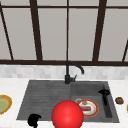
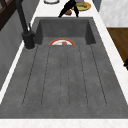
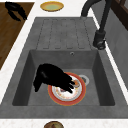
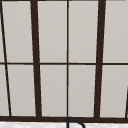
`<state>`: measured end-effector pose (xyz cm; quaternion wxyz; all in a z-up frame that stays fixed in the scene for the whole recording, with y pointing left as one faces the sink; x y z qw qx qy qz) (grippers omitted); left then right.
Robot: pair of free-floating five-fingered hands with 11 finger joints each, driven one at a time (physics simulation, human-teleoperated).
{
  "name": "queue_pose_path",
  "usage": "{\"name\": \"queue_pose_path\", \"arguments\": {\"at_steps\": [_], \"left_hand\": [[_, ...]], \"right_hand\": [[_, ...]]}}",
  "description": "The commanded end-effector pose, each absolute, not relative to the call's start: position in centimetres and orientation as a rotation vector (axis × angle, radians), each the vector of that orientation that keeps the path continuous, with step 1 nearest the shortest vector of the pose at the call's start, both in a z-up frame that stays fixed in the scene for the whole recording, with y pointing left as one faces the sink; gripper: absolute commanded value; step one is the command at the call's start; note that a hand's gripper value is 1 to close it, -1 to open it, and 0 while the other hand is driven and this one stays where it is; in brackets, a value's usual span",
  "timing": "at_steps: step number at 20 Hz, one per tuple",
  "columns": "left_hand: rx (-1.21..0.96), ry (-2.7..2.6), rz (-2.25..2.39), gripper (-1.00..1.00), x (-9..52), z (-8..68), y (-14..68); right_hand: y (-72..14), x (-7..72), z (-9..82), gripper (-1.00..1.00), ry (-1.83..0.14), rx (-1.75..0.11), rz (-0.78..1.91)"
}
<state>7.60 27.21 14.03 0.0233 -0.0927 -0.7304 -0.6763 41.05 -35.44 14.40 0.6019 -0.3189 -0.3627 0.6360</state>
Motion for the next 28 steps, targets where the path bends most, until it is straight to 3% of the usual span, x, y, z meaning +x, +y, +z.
{"name": "queue_pose_path", "arguments": {"at_steps": [1, 14, 19, 28], "left_hand": [[-0.287, -2.261, -2.094, 0.0, 7.6, 14.0, 27.2], [-0.287, -2.261, -2.094, 0.0, 7.6, 14.0, 27.2], [-0.287, -2.261, -2.094, 0.0, 7.6, 14.0, 27.2], [-0.287, -2.261, -2.094, 0.0, 7.6, 14.0, 27.2]], "right_hand": [[-35.3, 41.3, 14.6, -1.0, -0.938, -0.662, 1.506], [-33.8, 42.1, 14.3, -1.0, -1.317, -0.798, 1.441], [-30.8, 44.0, 14.3, -1.0, -1.277, -0.825, 1.471], [-25.9, 46.8, 14.7, -1.0, -1.381, -0.944, 1.391]]}}
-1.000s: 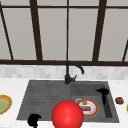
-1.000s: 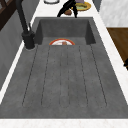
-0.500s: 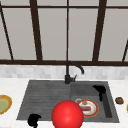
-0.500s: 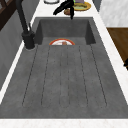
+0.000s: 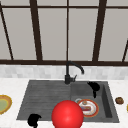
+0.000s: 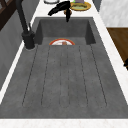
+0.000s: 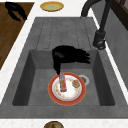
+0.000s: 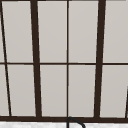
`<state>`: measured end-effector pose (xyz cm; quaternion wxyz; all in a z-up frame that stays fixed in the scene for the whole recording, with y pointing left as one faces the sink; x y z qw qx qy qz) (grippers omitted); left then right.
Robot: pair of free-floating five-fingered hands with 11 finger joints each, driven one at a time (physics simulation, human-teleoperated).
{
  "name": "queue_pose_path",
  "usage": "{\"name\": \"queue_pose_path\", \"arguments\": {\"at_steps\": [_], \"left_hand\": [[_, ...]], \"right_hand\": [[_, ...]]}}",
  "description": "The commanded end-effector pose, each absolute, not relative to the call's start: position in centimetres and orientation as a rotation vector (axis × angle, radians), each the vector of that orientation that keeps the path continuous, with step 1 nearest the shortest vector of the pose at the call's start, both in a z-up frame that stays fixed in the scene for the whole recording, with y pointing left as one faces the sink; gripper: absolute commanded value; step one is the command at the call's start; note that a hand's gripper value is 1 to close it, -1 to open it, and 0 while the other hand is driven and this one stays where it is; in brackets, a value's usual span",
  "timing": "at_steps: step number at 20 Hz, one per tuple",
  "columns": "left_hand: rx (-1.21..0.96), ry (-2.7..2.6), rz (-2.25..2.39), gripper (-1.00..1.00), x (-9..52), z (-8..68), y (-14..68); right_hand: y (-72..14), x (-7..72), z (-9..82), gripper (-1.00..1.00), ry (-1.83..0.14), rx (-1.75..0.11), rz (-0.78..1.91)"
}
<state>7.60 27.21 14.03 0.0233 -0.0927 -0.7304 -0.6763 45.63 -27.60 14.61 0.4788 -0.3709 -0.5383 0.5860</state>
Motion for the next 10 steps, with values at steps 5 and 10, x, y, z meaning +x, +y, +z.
{"name": "queue_pose_path", "arguments": {"at_steps": [5, 10], "left_hand": [[-0.287, -2.261, -2.094, 0.0, 7.6, 14.0, 27.2], [-0.287, -2.261, -2.094, 0.0, 7.6, 14.0, 27.2]], "right_hand": [[-22.5, 49.5, 13.8, -1.0, -1.384, -0.938, 1.381], [-19.1, 52.4, 12.9, -1.0, -1.388, -0.966, 1.386]]}}
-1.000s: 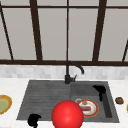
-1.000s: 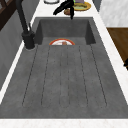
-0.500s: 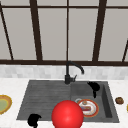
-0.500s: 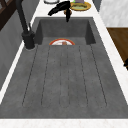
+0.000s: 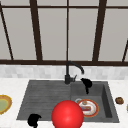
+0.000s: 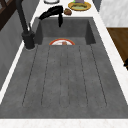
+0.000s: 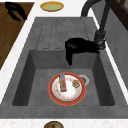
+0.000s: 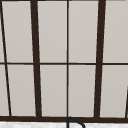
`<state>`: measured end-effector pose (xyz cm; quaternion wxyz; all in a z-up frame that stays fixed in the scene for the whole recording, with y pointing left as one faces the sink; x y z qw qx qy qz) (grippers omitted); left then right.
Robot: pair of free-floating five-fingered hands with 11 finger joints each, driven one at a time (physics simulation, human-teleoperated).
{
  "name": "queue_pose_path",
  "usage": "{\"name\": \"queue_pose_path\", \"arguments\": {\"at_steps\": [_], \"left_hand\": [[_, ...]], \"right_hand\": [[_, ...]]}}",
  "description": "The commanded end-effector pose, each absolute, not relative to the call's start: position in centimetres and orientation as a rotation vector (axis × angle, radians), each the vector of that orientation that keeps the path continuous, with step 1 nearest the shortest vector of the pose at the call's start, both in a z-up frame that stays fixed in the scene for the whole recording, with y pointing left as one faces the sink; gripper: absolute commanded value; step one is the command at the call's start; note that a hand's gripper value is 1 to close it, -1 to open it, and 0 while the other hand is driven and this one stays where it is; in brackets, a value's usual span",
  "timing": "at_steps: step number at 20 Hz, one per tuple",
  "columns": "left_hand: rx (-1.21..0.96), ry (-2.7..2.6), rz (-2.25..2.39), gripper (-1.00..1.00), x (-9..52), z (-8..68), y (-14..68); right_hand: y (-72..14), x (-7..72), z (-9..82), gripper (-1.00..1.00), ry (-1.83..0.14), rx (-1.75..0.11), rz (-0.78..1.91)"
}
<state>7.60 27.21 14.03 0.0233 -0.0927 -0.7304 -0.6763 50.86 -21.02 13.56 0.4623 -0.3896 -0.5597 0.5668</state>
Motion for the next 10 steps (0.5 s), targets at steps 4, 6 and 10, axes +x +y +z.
{"name": "queue_pose_path", "arguments": {"at_steps": [4, 6, 10], "left_hand": [[-0.287, -2.261, -2.094, 0.0, 7.6, 14.0, 27.2], [-0.287, -2.261, -2.094, 0.0, 7.6, 14.0, 27.2], [-0.287, -2.261, -2.094, 0.0, 7.6, 14.0, 27.2]], "right_hand": [[-16.9, 55.0, 12.5, -1.0, -1.385, -0.982, 1.376], [-15.8, 56.1, 12.6, -1.0, -1.399, -1.007, 1.361], [-14.4, 58.1, 13.5, -1.0, -1.411, -1.03, 1.33]]}}
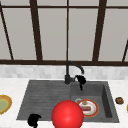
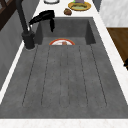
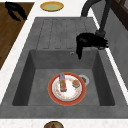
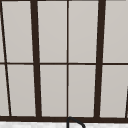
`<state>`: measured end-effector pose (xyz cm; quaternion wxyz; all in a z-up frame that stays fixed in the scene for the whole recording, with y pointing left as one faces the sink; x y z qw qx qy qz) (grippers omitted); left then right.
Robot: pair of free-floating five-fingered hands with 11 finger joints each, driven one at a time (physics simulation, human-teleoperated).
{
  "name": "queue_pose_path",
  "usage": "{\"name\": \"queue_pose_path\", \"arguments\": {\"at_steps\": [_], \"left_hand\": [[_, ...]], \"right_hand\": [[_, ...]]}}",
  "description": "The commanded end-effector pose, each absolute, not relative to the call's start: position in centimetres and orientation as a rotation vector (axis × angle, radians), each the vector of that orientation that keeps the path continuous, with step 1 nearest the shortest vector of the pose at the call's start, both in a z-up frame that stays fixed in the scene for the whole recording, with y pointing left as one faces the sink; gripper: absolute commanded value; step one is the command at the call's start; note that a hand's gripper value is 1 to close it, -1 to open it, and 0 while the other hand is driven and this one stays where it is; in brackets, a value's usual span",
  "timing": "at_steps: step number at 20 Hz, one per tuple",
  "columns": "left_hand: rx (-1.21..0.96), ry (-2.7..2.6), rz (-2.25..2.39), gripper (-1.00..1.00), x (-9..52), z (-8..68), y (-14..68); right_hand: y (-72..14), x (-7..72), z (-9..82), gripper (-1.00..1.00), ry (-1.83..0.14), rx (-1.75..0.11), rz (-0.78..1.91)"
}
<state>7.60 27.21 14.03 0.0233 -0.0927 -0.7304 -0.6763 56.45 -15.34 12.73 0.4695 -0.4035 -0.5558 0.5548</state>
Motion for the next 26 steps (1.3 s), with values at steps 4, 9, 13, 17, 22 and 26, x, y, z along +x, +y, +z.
{"name": "queue_pose_path", "arguments": {"at_steps": [4, 9, 13, 17, 22, 26], "left_hand": [[-0.287, -2.261, -2.094, 0.0, 7.6, 14.0, 27.2], [-0.287, -2.261, -2.094, 0.0, 7.6, 14.0, 27.2], [-0.287, -2.261, -2.094, 0.0, 7.6, 14.0, 27.2], [-0.287, -2.261, -2.094, 0.0, 7.6, 14.0, 27.2], [-0.287, -2.261, -2.094, 0.0, 7.6, 14.0, 27.2], [-0.287, -2.261, -2.094, 0.0, 7.6, 14.0, 27.2]], "right_hand": [[-14.9, 56.9, 13.9, -1.0, -1.379, -1.016, 1.244], [-14.9, 57.1, 15.9, -1.0, -1.363, -0.982, 1.252], [-14.6, 56.5, 18.4, -1.0, -1.287, -0.898, 1.319], [-15.2, 57.0, 20.9, -1.0, -1.281, -0.866, 1.345], [-12.1, 58.2, 18.9, -1.0, -1.321, -0.898, 1.328], [-10.5, 60.1, 16.6, -1.0, -1.261, -0.966, 1.365]]}}
